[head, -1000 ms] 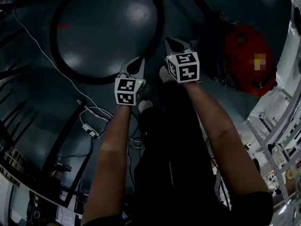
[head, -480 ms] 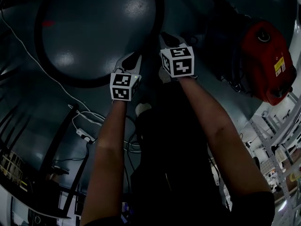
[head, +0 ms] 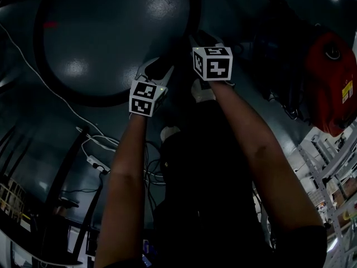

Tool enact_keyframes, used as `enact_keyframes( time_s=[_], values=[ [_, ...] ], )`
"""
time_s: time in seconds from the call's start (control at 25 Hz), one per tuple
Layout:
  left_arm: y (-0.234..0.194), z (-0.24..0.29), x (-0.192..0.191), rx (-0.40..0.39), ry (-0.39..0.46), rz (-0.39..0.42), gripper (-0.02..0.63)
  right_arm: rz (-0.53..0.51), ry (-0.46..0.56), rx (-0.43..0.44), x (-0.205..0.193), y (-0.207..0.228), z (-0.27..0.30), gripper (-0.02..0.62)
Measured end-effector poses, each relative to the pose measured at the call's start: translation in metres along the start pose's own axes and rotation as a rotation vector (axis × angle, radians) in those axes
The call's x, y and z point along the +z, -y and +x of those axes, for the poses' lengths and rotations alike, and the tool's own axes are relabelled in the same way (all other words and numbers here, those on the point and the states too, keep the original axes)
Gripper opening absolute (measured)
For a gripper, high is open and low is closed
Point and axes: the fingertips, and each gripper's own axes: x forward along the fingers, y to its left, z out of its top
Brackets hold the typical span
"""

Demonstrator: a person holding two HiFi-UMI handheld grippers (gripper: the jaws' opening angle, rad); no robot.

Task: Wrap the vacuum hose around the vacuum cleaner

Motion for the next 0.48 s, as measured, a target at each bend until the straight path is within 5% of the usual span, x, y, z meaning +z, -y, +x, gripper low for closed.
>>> enact_keyframes(
  time_s=[0.48],
  values=[
    [-0.006,0.026,-0.021,-0.087,-0.024,0.004,0.212,0.112,-0.039,-0.09,-0.014,0.019,0.047,0.196]
  ],
)
